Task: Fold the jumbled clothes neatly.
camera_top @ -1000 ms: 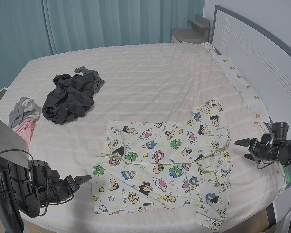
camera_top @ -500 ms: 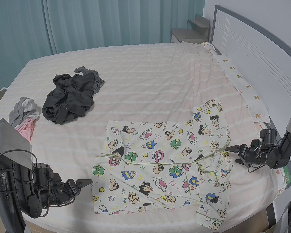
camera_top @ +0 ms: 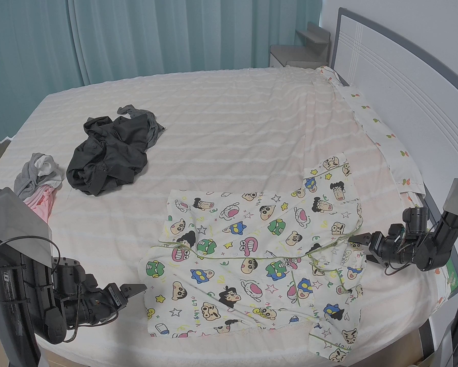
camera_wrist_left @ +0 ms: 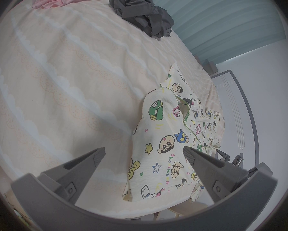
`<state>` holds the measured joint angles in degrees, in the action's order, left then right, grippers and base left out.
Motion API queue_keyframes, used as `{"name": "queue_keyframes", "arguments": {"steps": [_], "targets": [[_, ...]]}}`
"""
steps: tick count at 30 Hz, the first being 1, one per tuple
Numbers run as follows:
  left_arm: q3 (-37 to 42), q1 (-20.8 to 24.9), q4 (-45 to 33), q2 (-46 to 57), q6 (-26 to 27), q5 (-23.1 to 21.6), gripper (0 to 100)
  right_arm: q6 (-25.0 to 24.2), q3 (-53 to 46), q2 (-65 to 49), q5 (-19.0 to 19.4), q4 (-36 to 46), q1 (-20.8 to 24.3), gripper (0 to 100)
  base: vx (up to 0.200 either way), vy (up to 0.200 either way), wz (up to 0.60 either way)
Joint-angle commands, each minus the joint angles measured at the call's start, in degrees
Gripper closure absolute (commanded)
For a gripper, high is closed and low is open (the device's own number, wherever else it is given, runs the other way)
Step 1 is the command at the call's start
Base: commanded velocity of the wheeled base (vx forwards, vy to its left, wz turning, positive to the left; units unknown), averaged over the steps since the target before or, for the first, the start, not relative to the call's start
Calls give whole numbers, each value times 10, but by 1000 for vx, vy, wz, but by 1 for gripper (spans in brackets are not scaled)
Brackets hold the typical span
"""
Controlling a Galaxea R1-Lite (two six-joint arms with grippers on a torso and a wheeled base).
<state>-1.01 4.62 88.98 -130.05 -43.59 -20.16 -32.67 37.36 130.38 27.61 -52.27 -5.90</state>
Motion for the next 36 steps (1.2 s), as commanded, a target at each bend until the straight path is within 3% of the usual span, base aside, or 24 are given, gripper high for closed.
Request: {"name": "queue_keyframes", "arguments": {"steps": [1,20,28,36], "targets": [[8,0,10,-3,0,0,0,-2,8,18,0,0,0,100,0,0,0],[8,0,10,-4,0,0,0,-15,8,5,-2,0,-18,100,0,0,0],[7,0,10,-4,0,0,0,-9,2,-44,-5,2,-107,100,0,0,0],[7,0,10,-4,0,3,0,-6,4,-47,-17,1,-132,100,0,0,0]]}}
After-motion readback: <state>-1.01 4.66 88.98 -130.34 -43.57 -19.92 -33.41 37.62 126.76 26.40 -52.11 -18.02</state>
